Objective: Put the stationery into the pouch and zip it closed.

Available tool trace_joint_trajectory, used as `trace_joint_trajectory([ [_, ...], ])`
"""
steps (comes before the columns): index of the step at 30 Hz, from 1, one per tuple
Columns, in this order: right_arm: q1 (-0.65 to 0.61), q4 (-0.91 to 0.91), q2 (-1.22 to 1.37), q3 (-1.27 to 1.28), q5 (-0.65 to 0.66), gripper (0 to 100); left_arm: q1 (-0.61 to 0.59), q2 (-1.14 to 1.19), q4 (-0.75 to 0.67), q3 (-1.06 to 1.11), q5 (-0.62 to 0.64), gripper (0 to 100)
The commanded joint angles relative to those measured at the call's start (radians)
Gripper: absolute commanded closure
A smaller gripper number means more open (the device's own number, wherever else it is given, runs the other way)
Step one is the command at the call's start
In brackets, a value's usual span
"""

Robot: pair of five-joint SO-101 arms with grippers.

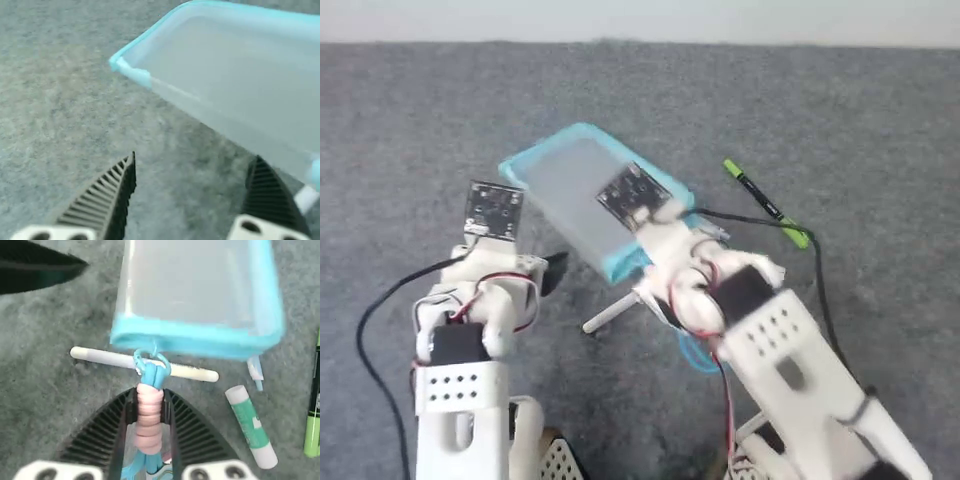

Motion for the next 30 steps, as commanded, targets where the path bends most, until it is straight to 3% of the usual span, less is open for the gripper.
trace_joint_trajectory([
  [1,0.012,-0.008,-0.097,0.009,0.018,99.2,0.098,-0.002,0.040,-0.051,-0.011,61],
  [14,0.005,0.042,-0.096,-0.109,0.017,99.2,0.282,-0.264,0.124,0.018,-0.054,61],
  [19,-0.058,0.059,-0.099,-0.114,0.021,99.2,0.290,-0.229,0.097,0.030,-0.054,64],
  [26,-0.064,0.077,-0.107,-0.114,0.025,99.2,0.281,-0.048,-0.046,0.030,-0.034,64],
  [30,-0.042,0.110,-0.107,-0.112,0.049,99.2,0.161,0.048,-0.137,0.022,-0.040,64],
])
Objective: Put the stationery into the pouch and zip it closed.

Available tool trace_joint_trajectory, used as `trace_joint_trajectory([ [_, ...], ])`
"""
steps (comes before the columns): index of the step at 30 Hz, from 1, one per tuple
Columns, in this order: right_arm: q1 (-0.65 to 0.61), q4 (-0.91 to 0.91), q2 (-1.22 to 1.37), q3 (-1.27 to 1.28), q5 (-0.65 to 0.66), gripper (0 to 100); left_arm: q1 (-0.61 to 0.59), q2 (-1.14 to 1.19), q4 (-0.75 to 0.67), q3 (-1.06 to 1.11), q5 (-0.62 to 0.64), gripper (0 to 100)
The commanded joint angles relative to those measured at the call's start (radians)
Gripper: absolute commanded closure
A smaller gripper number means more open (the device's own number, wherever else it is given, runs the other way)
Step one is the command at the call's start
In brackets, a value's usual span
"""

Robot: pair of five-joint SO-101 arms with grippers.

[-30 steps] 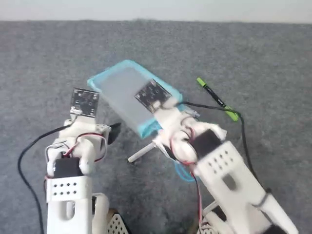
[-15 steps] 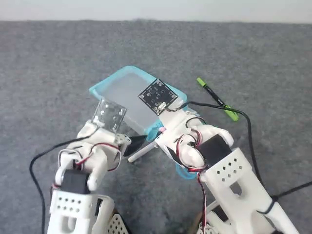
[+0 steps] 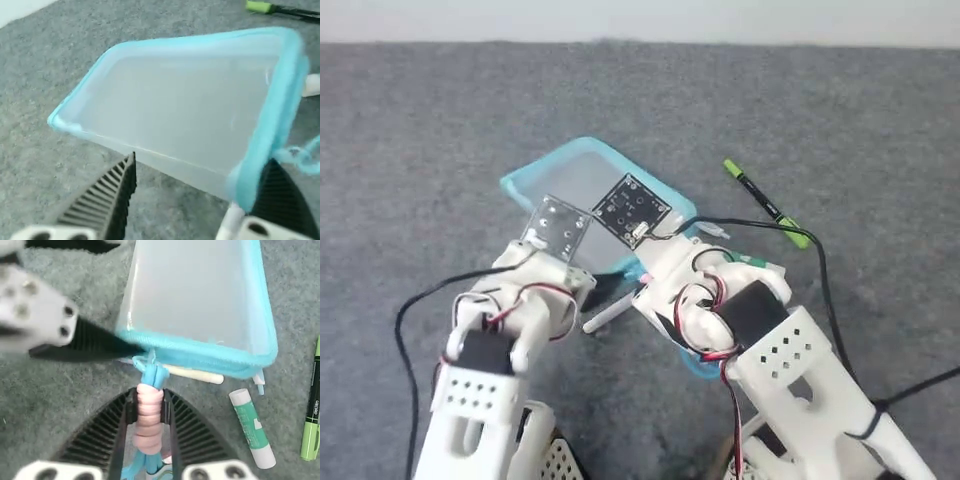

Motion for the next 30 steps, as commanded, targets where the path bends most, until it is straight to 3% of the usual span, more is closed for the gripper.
trace_joint_trajectory([
  [1,0.024,0.031,-0.058,-0.066,0.038,99.2,-0.130,0.112,-0.123,-0.019,-0.009,64],
  [6,0.102,0.042,-0.058,-0.055,0.066,99.2,-0.186,0.144,-0.153,-0.019,-0.032,64],
  [17,0.101,0.044,-0.059,0.054,0.109,99.2,-0.186,0.143,-0.155,-0.033,0.031,64],
  [23,-0.038,0.045,-0.133,0.052,0.103,99.2,-0.117,0.143,-0.155,-0.030,0.089,64],
  [30,-0.182,0.085,-0.170,0.055,0.124,99.2,0.018,0.147,-0.233,-0.027,0.252,64],
])
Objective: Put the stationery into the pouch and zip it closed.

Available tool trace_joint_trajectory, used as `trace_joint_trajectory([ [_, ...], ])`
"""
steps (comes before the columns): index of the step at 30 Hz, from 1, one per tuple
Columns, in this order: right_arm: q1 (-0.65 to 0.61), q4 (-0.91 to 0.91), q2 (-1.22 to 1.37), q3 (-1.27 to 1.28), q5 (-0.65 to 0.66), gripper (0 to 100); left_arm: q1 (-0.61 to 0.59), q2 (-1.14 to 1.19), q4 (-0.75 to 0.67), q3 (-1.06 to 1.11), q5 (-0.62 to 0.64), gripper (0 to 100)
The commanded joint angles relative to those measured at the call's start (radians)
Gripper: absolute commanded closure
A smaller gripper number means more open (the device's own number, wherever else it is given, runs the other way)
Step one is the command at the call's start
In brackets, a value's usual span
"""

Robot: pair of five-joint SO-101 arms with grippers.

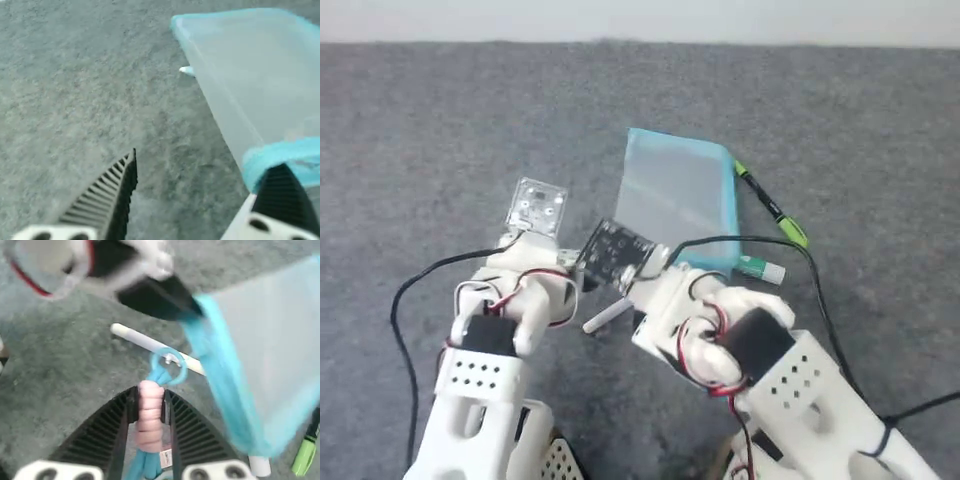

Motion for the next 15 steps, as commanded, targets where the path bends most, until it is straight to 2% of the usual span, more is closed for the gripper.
trace_joint_trajectory([
  [1,-0.059,0.027,-0.053,-0.003,0.031,99.2,0.051,0.012,-0.075,-0.027,0.100,64],
  [7,-0.090,0.062,-0.170,0.011,0.060,99.2,0.072,0.014,-0.118,-0.010,0.129,64],
  [13,-0.137,0.067,-0.193,0.029,0.072,99.2,0.206,0.009,-0.207,0.073,0.121,64],
  [15,-0.137,0.067,-0.193,0.031,0.072,99.2,0.226,0.009,-0.212,0.079,0.097,67],
])
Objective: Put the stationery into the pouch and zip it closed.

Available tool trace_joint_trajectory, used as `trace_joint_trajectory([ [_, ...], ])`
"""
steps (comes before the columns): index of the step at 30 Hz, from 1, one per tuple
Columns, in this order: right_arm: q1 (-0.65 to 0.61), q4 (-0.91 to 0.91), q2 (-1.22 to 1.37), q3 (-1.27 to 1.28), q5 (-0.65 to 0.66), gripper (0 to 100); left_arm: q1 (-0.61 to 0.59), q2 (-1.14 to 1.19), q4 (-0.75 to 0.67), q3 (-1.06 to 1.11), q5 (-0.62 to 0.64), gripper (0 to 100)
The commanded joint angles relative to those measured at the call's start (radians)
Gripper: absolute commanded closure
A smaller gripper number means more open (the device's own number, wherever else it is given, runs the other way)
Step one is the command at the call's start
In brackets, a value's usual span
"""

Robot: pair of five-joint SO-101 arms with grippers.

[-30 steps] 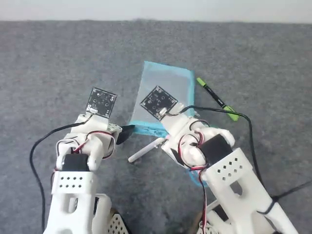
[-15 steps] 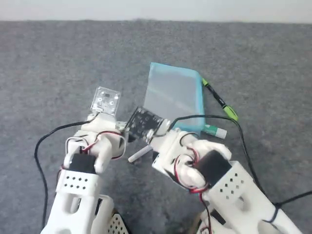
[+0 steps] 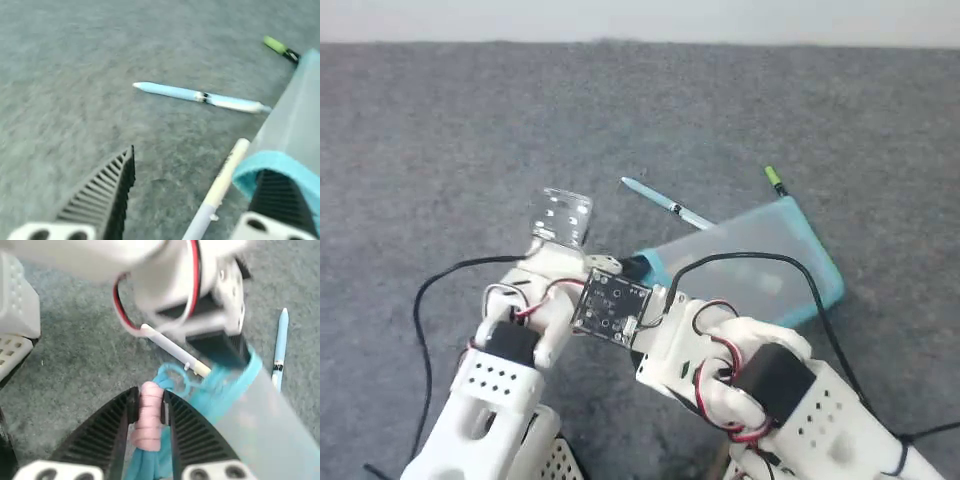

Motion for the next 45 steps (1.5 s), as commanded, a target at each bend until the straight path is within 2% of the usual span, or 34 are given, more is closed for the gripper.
trace_joint_trajectory([
  [1,-0.035,0.005,-0.035,-0.009,0.018,99.2,0.061,0.009,-0.052,-0.007,-0.031,70],
  [7,-0.033,0.012,-0.035,-0.009,0.018,99.2,0.064,0.009,-0.152,0.042,-0.075,84],
  [15,-0.015,0.016,-0.033,0.025,0.020,99.2,0.055,0.008,-0.152,0.044,-0.081,99],
  [18,0.061,0.019,-0.033,0.025,0.020,99.2,0.044,0.008,-0.150,0.045,-0.112,98],
  [21,0.151,0.024,-0.005,0.023,0.009,99.2,-0.037,0.008,-0.153,0.036,-0.087,96],
  [23,0.189,0.002,0.061,0.018,-0.014,99.2,-0.135,0.014,-0.147,0.002,-0.021,95],
  [26,0.222,-0.039,0.217,-0.012,-0.048,99.0,-0.344,0.015,-0.077,-0.067,0.077,94],
  [29,0.243,-0.061,0.381,-0.089,-0.094,98.9,-0.512,0.017,-0.043,-0.111,0.080,94],
  [32,0.213,-0.058,0.501,-0.149,-0.103,98.8,-0.614,0.017,-0.043,-0.111,0.063,94],
  [34,0.162,-0.076,0.564,-0.160,-0.110,97.9,-0.638,0.018,-0.043,-0.110,0.034,94],
  [37,0.076,-0.143,0.627,-0.161,-0.140,90.9,-0.647,0.018,-0.043,-0.110,0.029,94],
  [41,0.016,-0.232,0.711,-0.160,-0.272,81.4,-0.647,0.018,-0.043,-0.108,0.025,94],
  [45,0.024,-0.311,0.800,-0.164,-0.422,82.9,-0.647,0.018,-0.043,-0.108,0.026,94],
])
